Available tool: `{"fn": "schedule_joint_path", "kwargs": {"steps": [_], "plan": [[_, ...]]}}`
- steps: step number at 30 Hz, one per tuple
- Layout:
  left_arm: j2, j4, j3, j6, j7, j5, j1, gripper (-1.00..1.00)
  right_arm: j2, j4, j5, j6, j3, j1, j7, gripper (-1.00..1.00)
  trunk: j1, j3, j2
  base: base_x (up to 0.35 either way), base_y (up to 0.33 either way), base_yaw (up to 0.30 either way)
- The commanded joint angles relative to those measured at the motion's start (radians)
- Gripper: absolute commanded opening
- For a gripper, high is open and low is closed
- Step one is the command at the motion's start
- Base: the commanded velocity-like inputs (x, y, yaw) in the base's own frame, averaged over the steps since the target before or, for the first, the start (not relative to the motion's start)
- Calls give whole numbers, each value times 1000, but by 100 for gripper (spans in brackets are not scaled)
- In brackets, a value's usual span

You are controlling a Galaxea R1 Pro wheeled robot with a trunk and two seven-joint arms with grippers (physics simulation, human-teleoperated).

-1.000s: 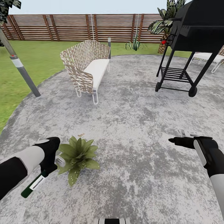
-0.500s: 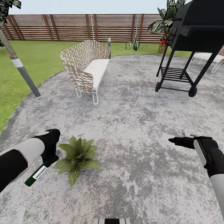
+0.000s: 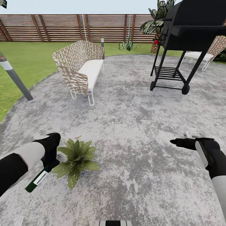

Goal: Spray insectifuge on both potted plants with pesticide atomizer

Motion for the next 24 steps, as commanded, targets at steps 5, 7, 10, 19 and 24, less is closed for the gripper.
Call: {"fn": "schedule_joint_path", "kwargs": {"steps": [5,7,10,19,24], "plan": [[-1,-4,6,7,-8,-11,0,-100,2,0,-4,5,2,-1,-2,100,0,-1,0,-7,22,-155],[-1,-4,5,7,-8,-11,0,-100,4,0,-4,5,3,-1,-3,100,0,-1,0,-1,3,-23],[-1,-4,4,7,-8,-11,0,-100,4,0,-4,5,3,-1,-3,100,0,-1,0,0,1,-6],[-1,-2,1,7,-7,-11,31,-100,4,0,-12,5,3,-1,0,100,0,-1,0,0,0,-8],[3,-2,-6,7,-6,-11,104,-100,10,2,-13,5,7,-1,-4,100,0,-1,0,0,0,-167]]}}
